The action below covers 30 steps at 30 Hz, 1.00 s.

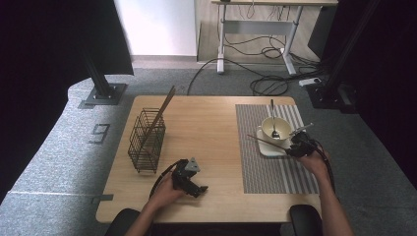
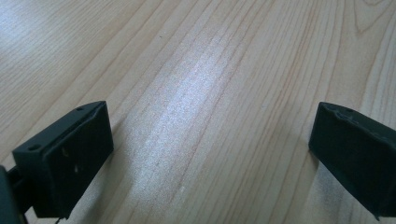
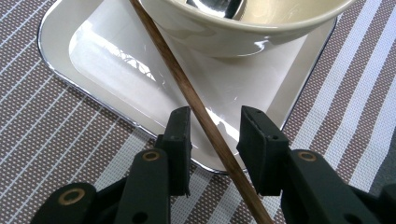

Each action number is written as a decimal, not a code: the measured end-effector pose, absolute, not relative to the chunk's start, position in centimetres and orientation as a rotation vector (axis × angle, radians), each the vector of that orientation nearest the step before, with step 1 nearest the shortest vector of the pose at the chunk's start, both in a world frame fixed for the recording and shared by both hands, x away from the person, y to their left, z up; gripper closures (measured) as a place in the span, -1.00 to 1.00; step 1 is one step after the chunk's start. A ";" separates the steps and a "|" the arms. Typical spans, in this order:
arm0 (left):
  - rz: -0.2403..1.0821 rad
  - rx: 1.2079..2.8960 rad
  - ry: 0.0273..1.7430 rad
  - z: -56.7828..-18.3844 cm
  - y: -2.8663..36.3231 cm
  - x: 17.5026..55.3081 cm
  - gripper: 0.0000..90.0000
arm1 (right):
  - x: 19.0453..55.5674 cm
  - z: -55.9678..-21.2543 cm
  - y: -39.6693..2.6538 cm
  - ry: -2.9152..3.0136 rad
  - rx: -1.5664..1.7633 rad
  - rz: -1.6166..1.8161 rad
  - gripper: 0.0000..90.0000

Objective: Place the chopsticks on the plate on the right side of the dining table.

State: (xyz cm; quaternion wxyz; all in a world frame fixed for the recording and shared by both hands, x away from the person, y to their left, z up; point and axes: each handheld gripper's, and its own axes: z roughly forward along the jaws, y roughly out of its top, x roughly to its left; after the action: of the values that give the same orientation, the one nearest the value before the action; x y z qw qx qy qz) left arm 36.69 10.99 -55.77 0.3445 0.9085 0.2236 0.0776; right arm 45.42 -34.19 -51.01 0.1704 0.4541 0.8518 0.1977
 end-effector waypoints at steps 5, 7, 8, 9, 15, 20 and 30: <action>0.202 2.359 0.581 -55.8 11.0 36.7 -1.00 | 45.0 -50.7 -34.0 2.425 1.265 0.572 0.31; 0.202 2.359 0.581 -55.8 11.0 36.7 -1.00 | 44.5 -50.2 -33.7 2.427 1.240 0.596 0.21; 0.202 2.360 0.581 -55.8 11.0 36.7 -1.00 | 44.5 -50.2 -33.7 2.427 1.240 0.596 0.21; 0.201 2.359 0.581 -55.8 11.0 36.7 -1.00 | 44.3 -50.1 -33.6 2.428 1.231 0.608 0.14; 0.201 2.360 0.581 -55.8 11.0 36.7 -1.00 | 42.5 -49.5 -32.4 2.445 1.196 0.671 -0.15; 0.202 2.359 0.584 -55.8 11.0 36.7 -1.00 | 40.9 -50.4 -31.8 2.385 1.195 0.718 -0.38; 0.205 2.356 0.593 -55.8 11.0 36.6 -1.00 | 39.6 -52.0 -32.7 2.218 1.327 0.869 -0.76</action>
State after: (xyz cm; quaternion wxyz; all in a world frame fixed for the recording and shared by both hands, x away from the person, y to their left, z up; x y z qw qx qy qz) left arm 36.55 11.00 -55.78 0.3444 0.9072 0.2285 0.0789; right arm 39.62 -32.70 -52.04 0.2059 0.4763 0.7960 0.3117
